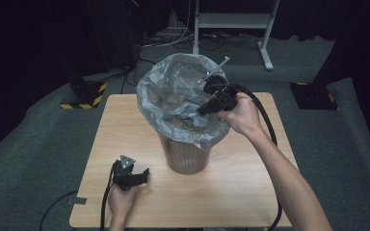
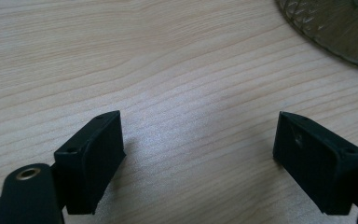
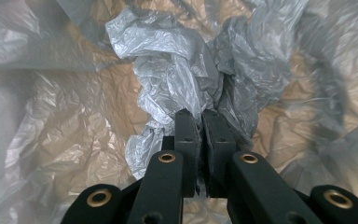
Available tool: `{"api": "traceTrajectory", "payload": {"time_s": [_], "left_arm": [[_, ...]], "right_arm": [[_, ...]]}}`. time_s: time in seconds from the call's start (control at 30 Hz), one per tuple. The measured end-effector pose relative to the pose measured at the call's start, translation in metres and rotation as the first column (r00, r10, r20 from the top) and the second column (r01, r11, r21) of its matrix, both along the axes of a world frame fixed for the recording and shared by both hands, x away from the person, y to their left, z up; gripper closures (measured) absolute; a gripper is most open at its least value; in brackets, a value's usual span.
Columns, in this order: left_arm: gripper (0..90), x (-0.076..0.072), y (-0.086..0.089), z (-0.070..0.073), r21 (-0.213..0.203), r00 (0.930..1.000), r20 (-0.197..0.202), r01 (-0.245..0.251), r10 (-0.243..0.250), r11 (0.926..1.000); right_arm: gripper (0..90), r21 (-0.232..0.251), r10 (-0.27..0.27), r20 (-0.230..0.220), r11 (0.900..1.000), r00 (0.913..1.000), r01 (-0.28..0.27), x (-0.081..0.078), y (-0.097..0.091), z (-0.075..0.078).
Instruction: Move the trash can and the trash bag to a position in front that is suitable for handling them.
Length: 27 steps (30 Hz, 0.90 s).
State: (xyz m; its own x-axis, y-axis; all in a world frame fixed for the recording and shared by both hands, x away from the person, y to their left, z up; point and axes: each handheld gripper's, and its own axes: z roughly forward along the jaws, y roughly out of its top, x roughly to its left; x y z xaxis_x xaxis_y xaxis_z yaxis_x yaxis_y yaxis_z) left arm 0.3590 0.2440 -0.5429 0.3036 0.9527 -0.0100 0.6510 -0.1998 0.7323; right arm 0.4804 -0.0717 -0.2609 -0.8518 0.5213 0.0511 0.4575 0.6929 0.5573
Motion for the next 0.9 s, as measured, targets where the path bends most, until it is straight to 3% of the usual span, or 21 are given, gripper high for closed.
{"api": "traceTrajectory", "payload": {"time_s": [0.23, 0.5, 0.9], "left_arm": [[16.5, 0.0, 0.0, 0.0, 0.0, 1.0, 0.0, 0.0, 0.0, 1.0], [16.5, 0.0, 0.0, 0.0, 0.0, 1.0, -0.001, 0.0, 0.0, 1.0], [16.5, 0.0, 0.0, 0.0, 0.001, 1.0, 0.0, 0.0, 0.0, 1.0]], "right_arm": [[85.7, -0.006, 0.005, -0.02, 1.0, 0.9998, -0.005, 0.0, 0.0, -0.008], [82.2, 0.012, 0.004, 0.011, 0.9999, 0.9999, -0.004, -0.001, -0.002, -0.006], [54.8, 0.038, -0.041, 0.112, 0.9986, 0.9929, 0.037, -0.009, -0.007, 0.007]]}}
